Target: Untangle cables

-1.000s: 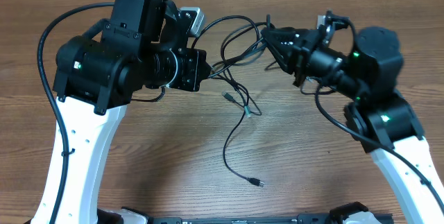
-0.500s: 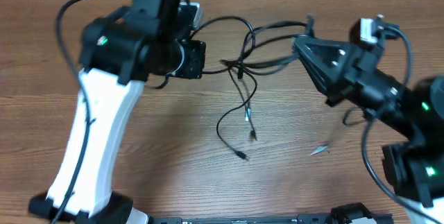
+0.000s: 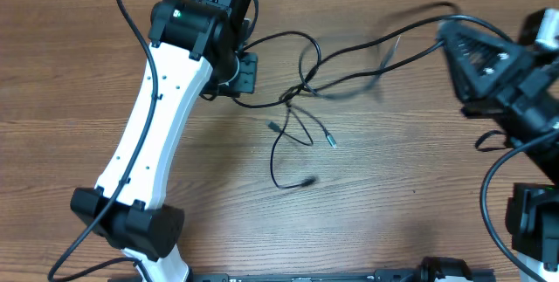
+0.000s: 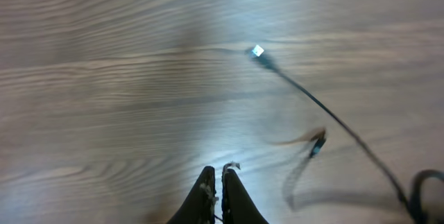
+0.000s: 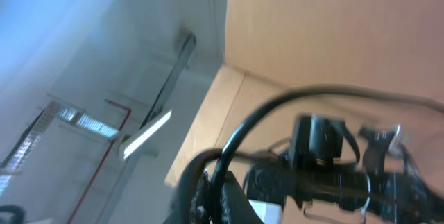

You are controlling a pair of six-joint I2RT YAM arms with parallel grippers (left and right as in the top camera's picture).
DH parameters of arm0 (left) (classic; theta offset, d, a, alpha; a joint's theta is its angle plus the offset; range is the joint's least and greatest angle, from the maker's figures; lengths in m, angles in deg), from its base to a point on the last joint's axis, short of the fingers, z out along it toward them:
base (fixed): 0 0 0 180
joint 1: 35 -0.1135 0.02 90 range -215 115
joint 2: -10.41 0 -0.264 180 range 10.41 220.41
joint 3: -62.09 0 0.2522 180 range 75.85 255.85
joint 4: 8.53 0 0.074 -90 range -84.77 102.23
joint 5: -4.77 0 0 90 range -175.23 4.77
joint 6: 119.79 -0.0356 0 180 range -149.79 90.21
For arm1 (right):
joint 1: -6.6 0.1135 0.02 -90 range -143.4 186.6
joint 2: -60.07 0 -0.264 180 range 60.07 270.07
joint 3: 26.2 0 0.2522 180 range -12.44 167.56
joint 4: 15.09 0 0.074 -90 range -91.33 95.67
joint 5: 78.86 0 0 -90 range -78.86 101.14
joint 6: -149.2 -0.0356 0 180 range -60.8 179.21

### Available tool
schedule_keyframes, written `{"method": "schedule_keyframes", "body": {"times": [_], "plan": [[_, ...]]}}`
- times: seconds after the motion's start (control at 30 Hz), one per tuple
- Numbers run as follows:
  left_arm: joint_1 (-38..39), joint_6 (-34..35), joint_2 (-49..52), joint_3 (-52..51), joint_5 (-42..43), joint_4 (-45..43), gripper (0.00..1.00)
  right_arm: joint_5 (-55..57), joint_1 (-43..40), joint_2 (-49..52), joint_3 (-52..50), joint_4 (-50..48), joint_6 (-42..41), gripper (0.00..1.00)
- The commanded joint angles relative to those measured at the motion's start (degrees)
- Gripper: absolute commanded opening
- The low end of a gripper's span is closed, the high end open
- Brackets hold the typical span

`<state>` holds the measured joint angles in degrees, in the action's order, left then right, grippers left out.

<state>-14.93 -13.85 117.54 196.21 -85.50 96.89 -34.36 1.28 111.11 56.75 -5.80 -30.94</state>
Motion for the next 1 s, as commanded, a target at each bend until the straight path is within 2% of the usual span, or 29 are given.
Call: {"method": "schedule_keyframes", "body": {"times": [0.0,0.23,0.33,0.5,0.63,0.77,0.9,0.97], "plan": [[-3.76,3.37,1.01,-0.33,-6.14,0.09,0.04,-2.69,-5.75,-0.92,1.03,-1.57,0.61,0.04],[-11.5,4.63,1.01,-0.33,-6.23,2.1,0.05,-8.63,-17.86,-0.9,1.03,-1.49,0.68,0.04],[-14.45,4.61,1.01,-0.33,-6.64,3.26,0.04,-7.82,-19.3,-0.9,1.03,-1.51,0.92,0.04],[-18.29,4.63,1.01,-0.33,-7.17,4.68,0.04,-6.67,-19.52,-0.39,1.03,-1.46,6.75,0.04],[-18.47,4.66,0.98,-0.33,-7.5,5.14,0.04,-4.55,-19.69,0.39,1.03,0.46,15.32,0.04],[-18.71,5.77,0.98,-0.33,-9.88,5.05,0.04,0.02,-21.99,1.03,1.03,4.42,28.04,0.04],[-19.71,6.38,0.98,-0.33,-10.27,5.16,0.04,10.01,-24.92,1.77,1.03,9.38,39.8,0.04],[-20.35,6.36,0.96,-0.33,-10.21,5.16,0.04,21.35,-26.64,2.99,1.03,12.98,46.1,0.04]]}}
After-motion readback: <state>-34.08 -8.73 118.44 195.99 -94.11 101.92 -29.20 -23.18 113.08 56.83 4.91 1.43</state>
